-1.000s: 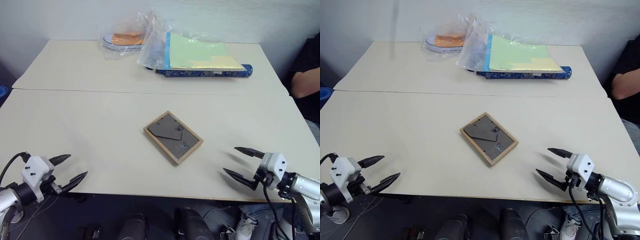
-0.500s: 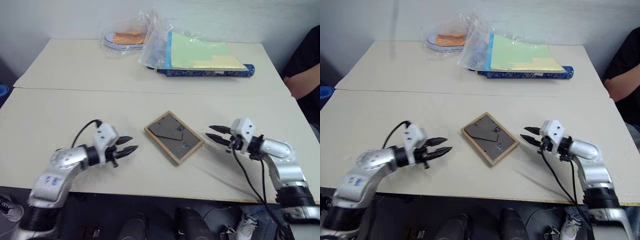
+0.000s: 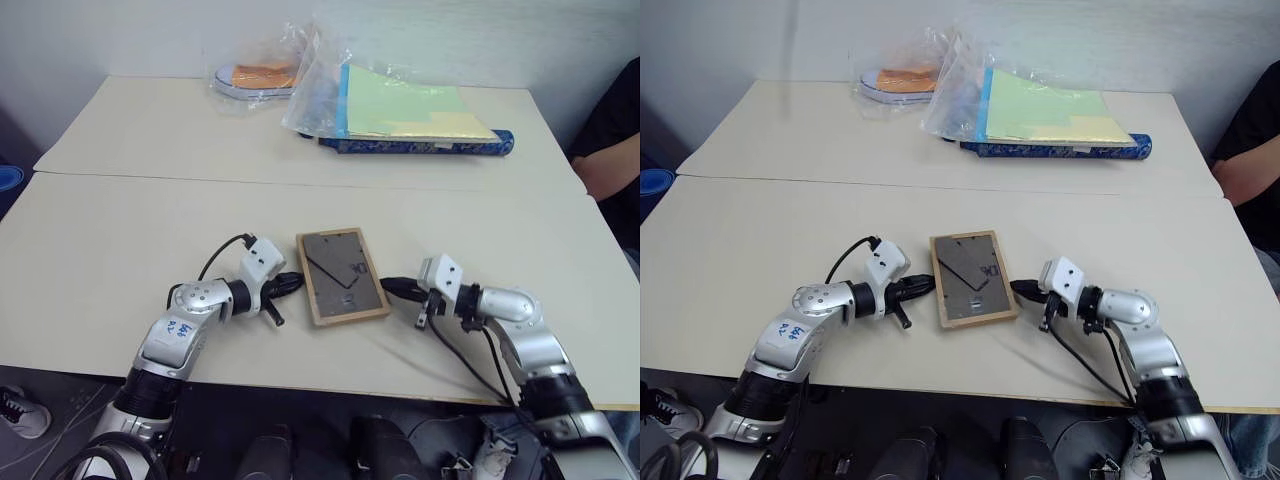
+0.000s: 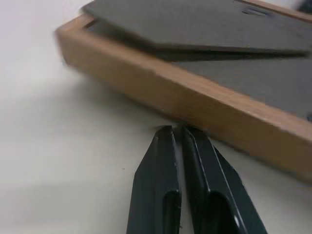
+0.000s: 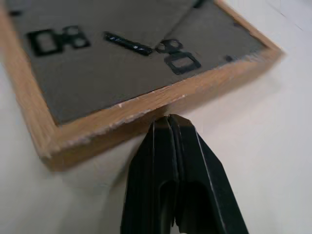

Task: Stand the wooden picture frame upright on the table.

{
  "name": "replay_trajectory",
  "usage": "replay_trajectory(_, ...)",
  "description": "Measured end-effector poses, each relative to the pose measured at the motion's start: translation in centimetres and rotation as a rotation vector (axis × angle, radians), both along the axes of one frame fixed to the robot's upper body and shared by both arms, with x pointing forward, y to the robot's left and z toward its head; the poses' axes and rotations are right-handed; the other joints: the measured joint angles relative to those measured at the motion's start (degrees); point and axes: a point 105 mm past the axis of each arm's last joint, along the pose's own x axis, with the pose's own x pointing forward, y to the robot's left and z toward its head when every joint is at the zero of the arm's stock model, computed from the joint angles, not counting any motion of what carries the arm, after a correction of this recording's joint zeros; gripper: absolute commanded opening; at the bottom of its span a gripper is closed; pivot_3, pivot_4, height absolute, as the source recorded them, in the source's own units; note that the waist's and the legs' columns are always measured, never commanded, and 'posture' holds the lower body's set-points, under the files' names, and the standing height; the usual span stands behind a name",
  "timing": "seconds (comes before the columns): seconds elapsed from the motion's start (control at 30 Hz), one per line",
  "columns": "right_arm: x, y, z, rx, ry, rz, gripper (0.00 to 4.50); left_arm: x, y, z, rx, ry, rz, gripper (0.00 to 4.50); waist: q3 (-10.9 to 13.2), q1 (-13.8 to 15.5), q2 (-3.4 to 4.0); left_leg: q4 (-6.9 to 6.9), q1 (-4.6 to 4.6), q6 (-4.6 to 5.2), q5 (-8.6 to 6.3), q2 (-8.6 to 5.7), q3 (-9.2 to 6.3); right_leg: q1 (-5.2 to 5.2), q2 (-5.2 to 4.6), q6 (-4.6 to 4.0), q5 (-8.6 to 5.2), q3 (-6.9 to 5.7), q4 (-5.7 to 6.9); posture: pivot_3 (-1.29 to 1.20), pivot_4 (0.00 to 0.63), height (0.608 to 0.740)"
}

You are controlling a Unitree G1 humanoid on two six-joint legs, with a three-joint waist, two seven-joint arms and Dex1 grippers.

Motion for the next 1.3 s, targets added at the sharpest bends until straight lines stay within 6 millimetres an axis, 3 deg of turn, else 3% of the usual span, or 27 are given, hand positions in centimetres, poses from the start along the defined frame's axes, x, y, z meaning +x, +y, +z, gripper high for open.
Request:
replay_trajectory(0.23,-1.4,0.6,0.0,0.008,0.007,-0.036,0.0,0.0,0.6,-0.1,0.019,0.007,0.002,0.31,0.0,-0.5,0.0,-0.02,0.03,-0.04,-0.02,0.01,0.0,-0.01,0.03,0.0,0.0,0.01,-0.01,0.0,0.15,0.74)
replay_trajectory(0.33,-1.3,-0.1,0.0,-0.019,0.009,-0.052,0.0,-0.9,2.2,-0.1,0.057,0.034,0.001,0.85,0.0,-0.6,0.01,-0.05,0.06,-0.05,-0.02,0.02,0.01,-0.01,0.04,-0.01,0.0,0.05,-0.01,0.0,0.15,0.74)
replay_trajectory(0.43,-1.2,-1.4,0.3,-0.051,0.012,-0.082,0.0,-1.7,4.8,0.1,0.04,0.131,0.043,1.7,0.0,-0.7,0.01,-0.08,0.11,-0.06,-0.02,0.07,0.01,0.01,0.05,-0.03,-0.02,0.07,0.01,0.0,0.15,0.74)
replay_trajectory(0.53,-1.6,-1.3,0.9,-0.075,0.012,-0.065,0.0,-3.4,6.5,0.8,-0.057,0.361,0.043,2.64,0.0,-0.8,0.02,-0.09,0.13,-0.05,-0.03,0.08,0.01,0.02,0.06,-0.05,-0.03,0.08,0.04,0.0,0.15,0.74)
replay_trajectory(0.6,-1.8,-1.2,1.1,-0.084,0.021,-0.061,0.0,-4.3,6.5,1.3,-0.142,0.505,0.028,3.24,0.0,-0.6,0.02,-0.07,0.11,-0.01,-0.05,0.06,0.01,0.02,0.05,-0.05,-0.03,0.09,0.03,0.0,0.15,0.74)
replay_trajectory(0.73,-2.3,-0.7,0.7,-0.106,0.054,-0.05,0.0,-3.9,5.3,2.4,-0.3,0.75,0.031,4.45,0.0,0.2,-0.05,0.08,-0.05,0.03,-0.06,-0.06,-0.19,0.02,0.04,-0.03,-0.02,0.0,0.1,0.0,0.15,0.74)
replay_trajectory(0.93,-2.4,-0.4,-0.1,-0.123,0.109,-0.069,0.0,-2.5,3.3,2.7,-0.334,0.847,0.026,4.49,0.0,0.3,-0.05,0.05,-0.05,0.0,-0.05,-0.07,-0.19,0.01,0.03,-0.02,-0.01,0.0,0.1,0.0,0.15,0.74)
replay_trajectory(1.3,-2.1,0.8,0.0,-0.118,0.106,-0.063,0.0,-2.0,-1.2,2.4,-0.331,0.902,-0.064,4.49,-0.1,1.0,-0.11,0.1,-0.01,-0.01,-0.04,-0.18,-0.24,0.05,-0.06,-0.01,-0.01,-0.06,0.02,0.0,0.15,0.74)
